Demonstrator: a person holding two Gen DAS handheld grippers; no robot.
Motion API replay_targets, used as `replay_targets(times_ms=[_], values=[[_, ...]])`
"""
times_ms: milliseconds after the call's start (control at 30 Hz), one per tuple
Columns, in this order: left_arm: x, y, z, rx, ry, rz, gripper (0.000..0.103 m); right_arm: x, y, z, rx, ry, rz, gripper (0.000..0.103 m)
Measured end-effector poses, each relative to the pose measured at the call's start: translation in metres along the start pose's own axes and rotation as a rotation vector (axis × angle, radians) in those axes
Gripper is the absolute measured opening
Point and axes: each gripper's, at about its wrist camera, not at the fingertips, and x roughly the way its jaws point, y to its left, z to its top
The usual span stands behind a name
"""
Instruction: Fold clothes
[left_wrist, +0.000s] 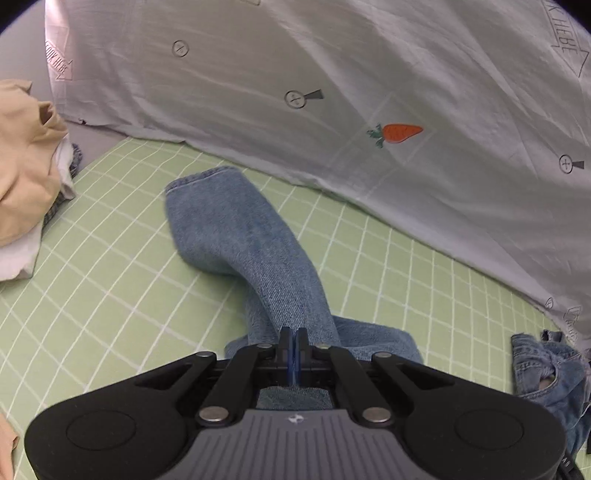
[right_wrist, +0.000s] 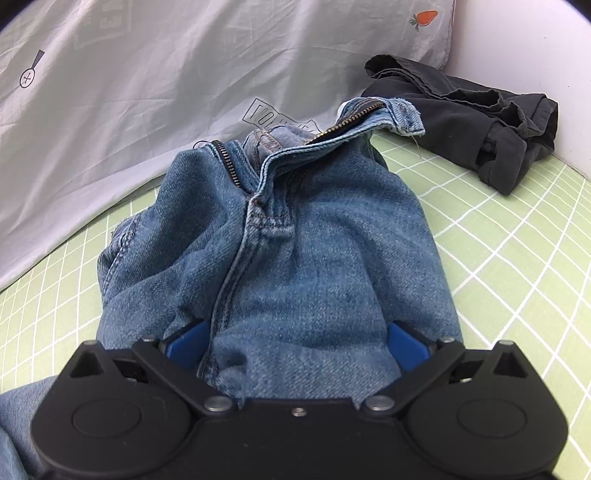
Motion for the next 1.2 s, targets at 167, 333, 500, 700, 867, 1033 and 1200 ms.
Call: replay_targets(times_ms=[167, 333, 500, 700, 867, 1033, 1200], values=[[0.002, 0.056, -0.046, -0.103, 0.156, 0.08, 0.0, -0.002, 0.0, -0.006, -0.011, -0.036, 0.001, 0.103], [-0.015, 0.056, -0.041, -0.088, 0.103, 0.064, 0.004, -0.004, -0.001, -0.012, -0.02, -0.074, 0.003, 0.103], [-0.011, 0.016, -0.017, 0.044, 0.025, 0.028, 0.031, -0.004, -0.001, -0.013, -0.02, -0.092, 0.01, 0.103], [0.027, -0.041, -0.019, 0.192, 0.093, -0.011, 0.044, -0.004, 0.001, -0.014, -0.022, -0.101, 0.009, 0.103], [0.056, -0.053, -0.031, 0.246, 0.147, 0.165, 0.044, -0.004, 0.002, -0.014, -0.022, -0.103, 0.009, 0.103], [0.04, -0.028, -0.037, 0.211, 0.122, 0.148, 0.024, -0.005, 0.001, -0.014, -0.022, -0.104, 0.011, 0.103], [0.01, 0.005, -0.051, 0.12, 0.095, 0.155, 0.007, -0.005, 0.001, -0.014, -0.021, -0.105, 0.011, 0.103]])
